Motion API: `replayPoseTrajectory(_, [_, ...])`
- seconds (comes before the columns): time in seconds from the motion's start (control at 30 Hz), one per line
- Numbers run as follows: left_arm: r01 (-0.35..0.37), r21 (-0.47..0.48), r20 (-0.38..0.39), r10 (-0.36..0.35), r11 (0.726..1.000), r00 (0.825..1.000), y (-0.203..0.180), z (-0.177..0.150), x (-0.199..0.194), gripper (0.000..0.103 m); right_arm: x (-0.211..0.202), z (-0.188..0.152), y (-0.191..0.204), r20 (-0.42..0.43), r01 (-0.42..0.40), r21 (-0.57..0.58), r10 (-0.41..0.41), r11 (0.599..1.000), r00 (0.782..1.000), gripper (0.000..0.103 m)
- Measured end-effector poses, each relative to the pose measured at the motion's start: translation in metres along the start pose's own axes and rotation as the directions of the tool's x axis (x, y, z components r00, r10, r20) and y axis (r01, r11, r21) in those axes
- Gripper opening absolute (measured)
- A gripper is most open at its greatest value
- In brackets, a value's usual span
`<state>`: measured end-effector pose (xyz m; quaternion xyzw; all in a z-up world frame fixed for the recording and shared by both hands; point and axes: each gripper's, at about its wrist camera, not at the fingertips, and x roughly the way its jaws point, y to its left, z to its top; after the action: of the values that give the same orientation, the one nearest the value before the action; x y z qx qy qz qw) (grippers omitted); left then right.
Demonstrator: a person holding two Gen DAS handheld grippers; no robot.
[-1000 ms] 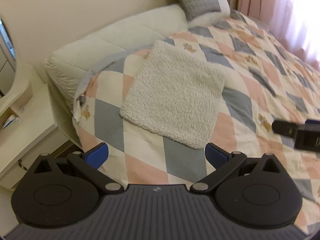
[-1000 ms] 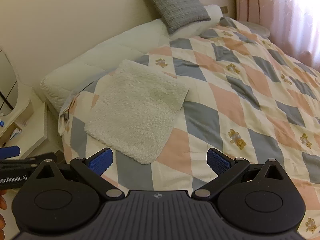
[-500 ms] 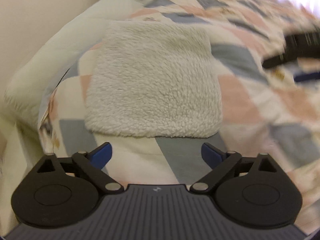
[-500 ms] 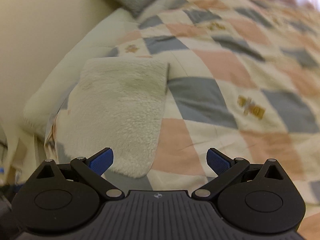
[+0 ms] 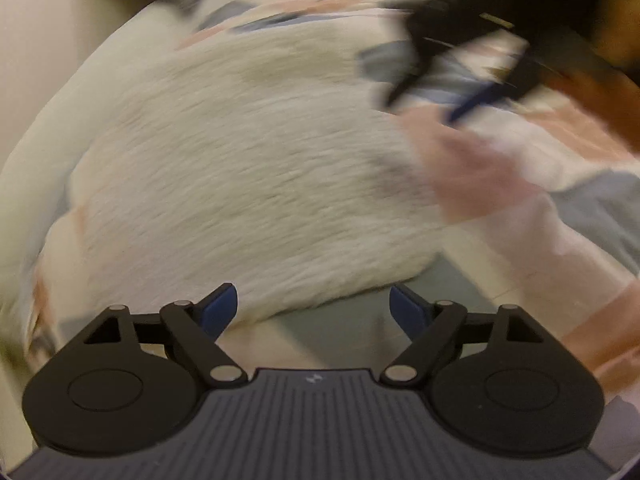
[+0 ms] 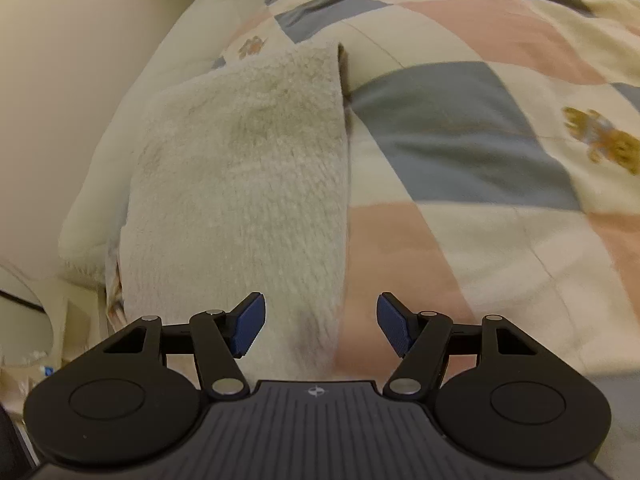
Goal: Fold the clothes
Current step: 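Grasp the vest edge with the left gripper while the right gripper grasps another edge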
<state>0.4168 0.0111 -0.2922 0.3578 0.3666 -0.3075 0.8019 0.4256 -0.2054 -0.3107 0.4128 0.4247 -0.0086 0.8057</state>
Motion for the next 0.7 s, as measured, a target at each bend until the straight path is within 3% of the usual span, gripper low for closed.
replayPoseTrajectory(0.23, [-0.026, 0.121, 0.035, 0.022, 0.992, 0.999, -0.047, 0.007, 0.038, 0.081, 0.017, 0.055, -0.023, 0.093, 0.021, 0.037, -0.024, 0.999, 0.995, 0.066])
replayPoseTrajectory(0.43, [-0.088, 0.19, 0.057, 0.078, 0.978, 0.995, -0.05, 0.005, 0.062, 0.082, 0.029, 0.097, -0.048, 0.115, -0.056, 0.055, 0.049, 0.997, 0.992, 0.066])
replayPoseTrajectory(0.6, [-0.15, 0.22, 0.051, 0.142, 0.964, 0.989, -0.046, 0.003, 0.062, 0.066, 0.061, 0.125, -0.053, 0.06, -0.121, 0.061, 0.117, 0.991, 0.991, 0.068])
replayPoseTrajectory(0.7, [-0.187, 0.238, 0.048, 0.181, 0.953, 0.982, -0.043, 0.002, 0.062, 0.04, 0.082, 0.135, -0.05, 0.042, -0.173, 0.092, 0.169, 0.981, 0.985, 0.07])
